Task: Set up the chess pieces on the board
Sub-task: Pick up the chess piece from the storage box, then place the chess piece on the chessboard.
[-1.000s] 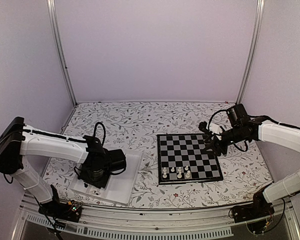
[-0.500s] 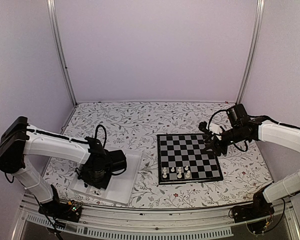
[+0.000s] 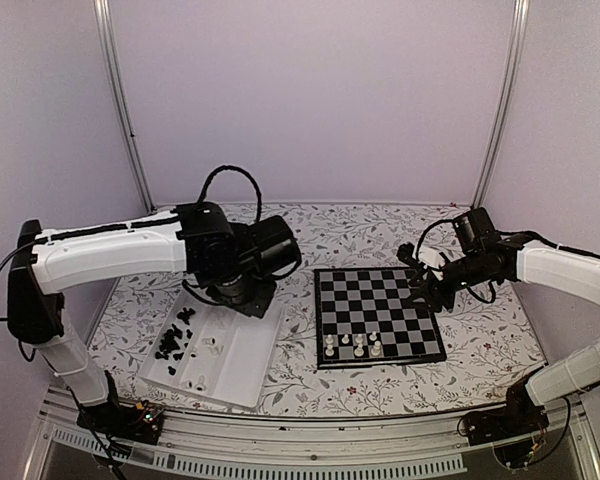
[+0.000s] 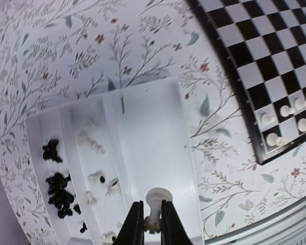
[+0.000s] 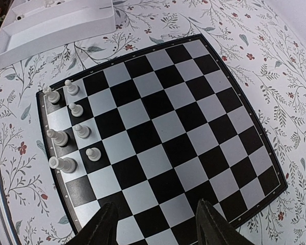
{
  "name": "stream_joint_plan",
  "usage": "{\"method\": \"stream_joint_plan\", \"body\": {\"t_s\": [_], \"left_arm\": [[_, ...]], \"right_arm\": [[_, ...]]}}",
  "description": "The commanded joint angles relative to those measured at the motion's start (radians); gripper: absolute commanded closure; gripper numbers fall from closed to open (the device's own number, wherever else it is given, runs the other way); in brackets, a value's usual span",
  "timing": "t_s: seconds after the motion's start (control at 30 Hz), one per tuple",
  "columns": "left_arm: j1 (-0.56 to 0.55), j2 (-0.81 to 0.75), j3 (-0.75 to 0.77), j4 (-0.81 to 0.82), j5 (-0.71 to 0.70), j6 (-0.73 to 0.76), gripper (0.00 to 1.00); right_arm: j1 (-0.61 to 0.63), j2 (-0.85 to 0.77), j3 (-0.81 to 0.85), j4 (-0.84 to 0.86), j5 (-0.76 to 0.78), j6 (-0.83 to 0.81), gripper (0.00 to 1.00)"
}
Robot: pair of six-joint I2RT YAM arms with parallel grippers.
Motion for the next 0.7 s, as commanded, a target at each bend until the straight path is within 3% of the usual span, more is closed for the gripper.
{"method": "stream_joint_plan", "body": {"t_s": [0.0, 0.2, 0.3, 0.67], "left_arm": [[-0.023, 0.172, 0.191, 0.146, -0.017, 0.244, 0.98], [-0.019, 0.476, 0.515, 0.167, -0.003, 0.407, 0.98], [-0.012, 0.575, 0.606, 0.179, 0.014, 0.441, 0.98], [0.024, 0.695, 0.636, 0.258, 0.189, 0.491, 0.94]], "right_arm": [[-0.002, 0.002, 0.006, 0.007, 0.021, 0.014, 0.46], [-0.005, -0.003, -0.001, 0.016, 0.038, 0.027, 0.46], [-0.01, 0.003, -0.002, 0.018, 0.041, 0.028, 0.46], [-0.01, 0.034, -0.001, 0.018, 0.046, 0.026, 0.46]]}}
